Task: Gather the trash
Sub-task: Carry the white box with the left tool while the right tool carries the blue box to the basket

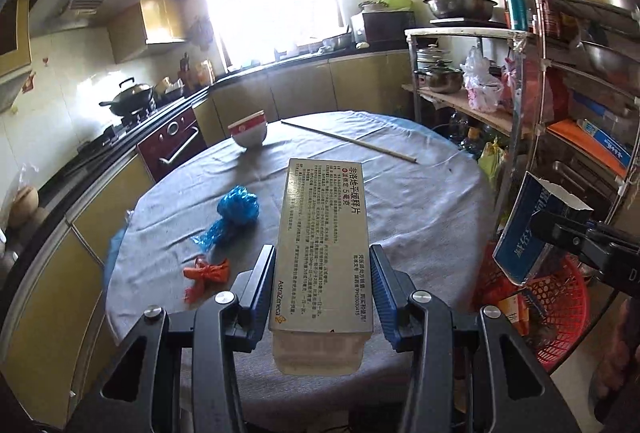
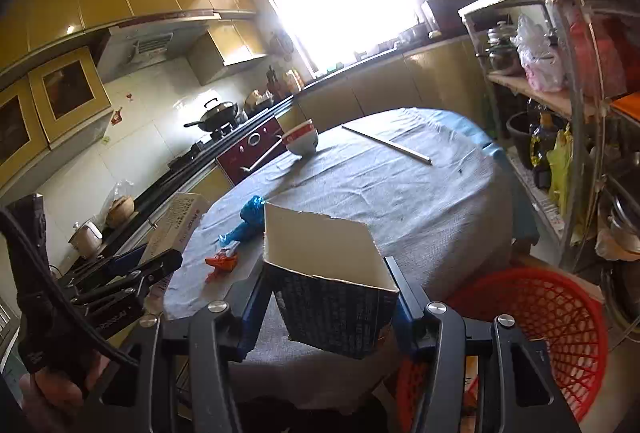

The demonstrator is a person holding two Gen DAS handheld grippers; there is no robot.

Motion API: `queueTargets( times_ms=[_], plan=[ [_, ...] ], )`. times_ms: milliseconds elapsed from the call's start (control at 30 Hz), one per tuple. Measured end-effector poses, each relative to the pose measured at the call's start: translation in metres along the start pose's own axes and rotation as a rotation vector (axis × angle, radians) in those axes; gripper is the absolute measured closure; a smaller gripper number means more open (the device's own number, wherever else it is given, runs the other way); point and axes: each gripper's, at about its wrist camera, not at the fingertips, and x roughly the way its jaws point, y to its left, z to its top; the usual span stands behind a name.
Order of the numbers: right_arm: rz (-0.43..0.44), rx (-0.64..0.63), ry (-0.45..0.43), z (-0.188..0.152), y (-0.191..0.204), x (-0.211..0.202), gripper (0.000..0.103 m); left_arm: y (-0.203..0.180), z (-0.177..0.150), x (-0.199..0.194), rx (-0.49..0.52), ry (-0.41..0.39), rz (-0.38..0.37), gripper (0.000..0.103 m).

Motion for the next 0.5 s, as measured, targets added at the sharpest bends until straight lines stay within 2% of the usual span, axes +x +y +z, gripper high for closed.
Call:
queueTargets(
  times_ms=[500],
  plan=[
    [-0.013,-0.004,-0.09,0.002,-0.014,-0.053,0.046,-0.043,0.012,-0.024,0.077,-0.043,-0.03,0.056]
  ],
)
